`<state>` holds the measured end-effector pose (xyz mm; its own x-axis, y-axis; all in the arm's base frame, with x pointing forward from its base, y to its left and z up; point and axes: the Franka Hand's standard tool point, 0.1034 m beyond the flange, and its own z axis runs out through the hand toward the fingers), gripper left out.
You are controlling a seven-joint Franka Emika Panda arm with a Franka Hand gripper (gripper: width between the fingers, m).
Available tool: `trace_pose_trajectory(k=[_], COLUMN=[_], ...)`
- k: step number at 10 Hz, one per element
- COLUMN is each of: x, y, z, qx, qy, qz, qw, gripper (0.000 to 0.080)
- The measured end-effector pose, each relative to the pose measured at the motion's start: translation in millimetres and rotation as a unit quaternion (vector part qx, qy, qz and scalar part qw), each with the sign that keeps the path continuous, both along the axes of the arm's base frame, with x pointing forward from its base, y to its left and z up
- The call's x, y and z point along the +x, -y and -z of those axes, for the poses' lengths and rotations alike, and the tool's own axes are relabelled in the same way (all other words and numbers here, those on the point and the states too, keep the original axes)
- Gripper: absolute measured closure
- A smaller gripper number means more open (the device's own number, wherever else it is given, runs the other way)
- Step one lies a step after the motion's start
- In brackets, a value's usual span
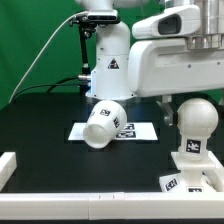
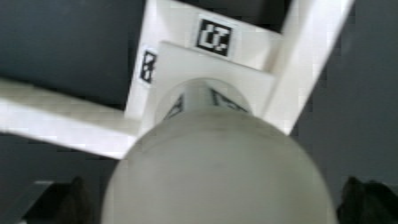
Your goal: Assemble lamp
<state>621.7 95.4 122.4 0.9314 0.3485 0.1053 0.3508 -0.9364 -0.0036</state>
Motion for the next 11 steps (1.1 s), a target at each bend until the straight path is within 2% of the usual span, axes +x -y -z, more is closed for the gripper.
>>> trace_pose_trajectory(k=[3,5,6,7,8,11], x=[0.2,6.6,6.8,6.9,6.9,8.5], y=[2.4,0.4,0.6,1.5,1.5,1.5], z=[1.5,2.0,2.0,2.1,2.1,1.4], qx=[-0.01,-0.028,-0.026,-0.026,-0.026,-0.013], qy=[0.002,0.017,0.017,0.017,0.017,0.019], qz=[-0.09,-0.134,-0.122,-0.122,-0.121,0.027], qw=[0.996,0.99,0.992,0.992,0.992,0.999], gripper=[0.0101,0.0101,0.0101,0.0205,0.0229,0.0229])
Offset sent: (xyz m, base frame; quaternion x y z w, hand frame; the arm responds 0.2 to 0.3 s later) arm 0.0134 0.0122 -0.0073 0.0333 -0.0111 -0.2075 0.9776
